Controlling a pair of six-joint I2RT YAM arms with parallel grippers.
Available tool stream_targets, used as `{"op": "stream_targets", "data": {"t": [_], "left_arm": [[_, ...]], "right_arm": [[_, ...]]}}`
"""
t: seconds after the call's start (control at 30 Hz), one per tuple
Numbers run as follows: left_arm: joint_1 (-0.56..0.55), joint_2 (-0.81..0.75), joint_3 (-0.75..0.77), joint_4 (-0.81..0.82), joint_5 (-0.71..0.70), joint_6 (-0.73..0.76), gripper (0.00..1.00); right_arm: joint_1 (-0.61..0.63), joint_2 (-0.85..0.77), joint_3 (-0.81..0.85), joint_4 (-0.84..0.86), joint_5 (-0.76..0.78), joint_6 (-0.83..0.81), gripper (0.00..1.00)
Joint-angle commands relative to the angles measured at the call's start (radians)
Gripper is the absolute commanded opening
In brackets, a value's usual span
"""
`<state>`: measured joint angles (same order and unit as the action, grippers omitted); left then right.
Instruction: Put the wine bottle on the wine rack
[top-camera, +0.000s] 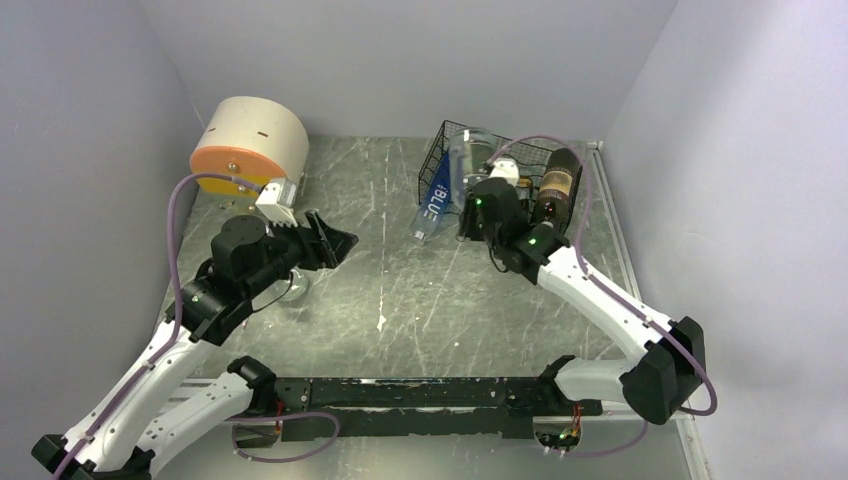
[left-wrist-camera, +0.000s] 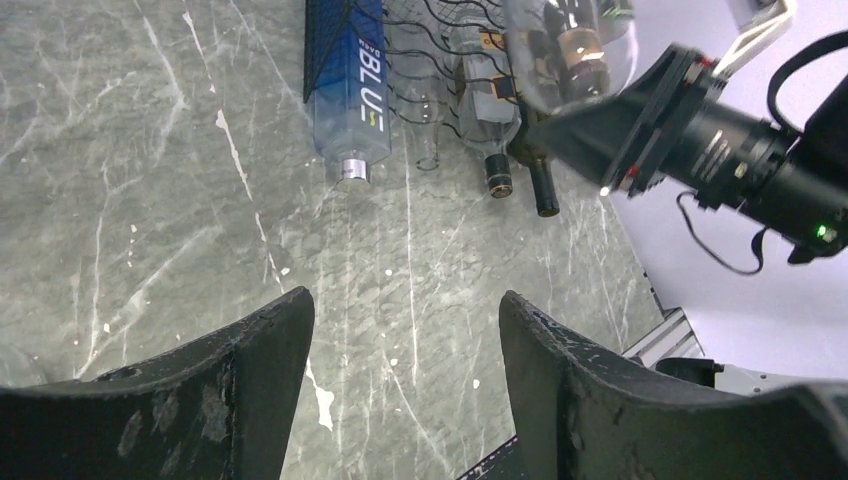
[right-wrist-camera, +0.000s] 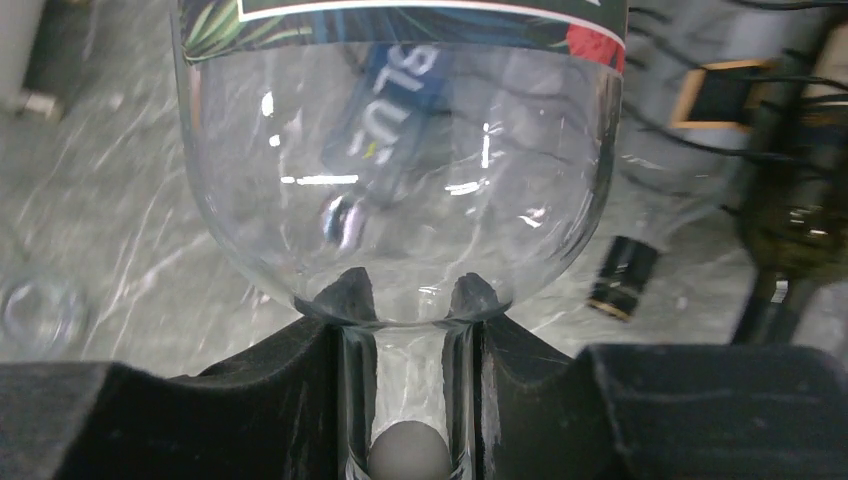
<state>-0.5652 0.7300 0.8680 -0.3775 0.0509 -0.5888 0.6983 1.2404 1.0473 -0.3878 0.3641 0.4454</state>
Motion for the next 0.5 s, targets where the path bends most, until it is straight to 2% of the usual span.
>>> {"op": "stream_targets", "data": {"t": [0.0,0.23,0.47], "left_arm": [[0.005,-0.014,-0.001,-0.027,-0.017,-0.002,0.72],[0.005,-0.027,0.002,-0.044,-0.018,-0.003,0.73],[0.005,-0.043,0.013,-0.053,-0.007,-0.004,0.72]], "right_arm": [[-0.103,-0.032,0.092,0.187,0.085,0.032,0.0],[-0.196,0.054,0.145,0.209,0.178,0.064,0.0],[-0.258,0.202,0.231,0.148,0.248,0.121,0.0]]}}
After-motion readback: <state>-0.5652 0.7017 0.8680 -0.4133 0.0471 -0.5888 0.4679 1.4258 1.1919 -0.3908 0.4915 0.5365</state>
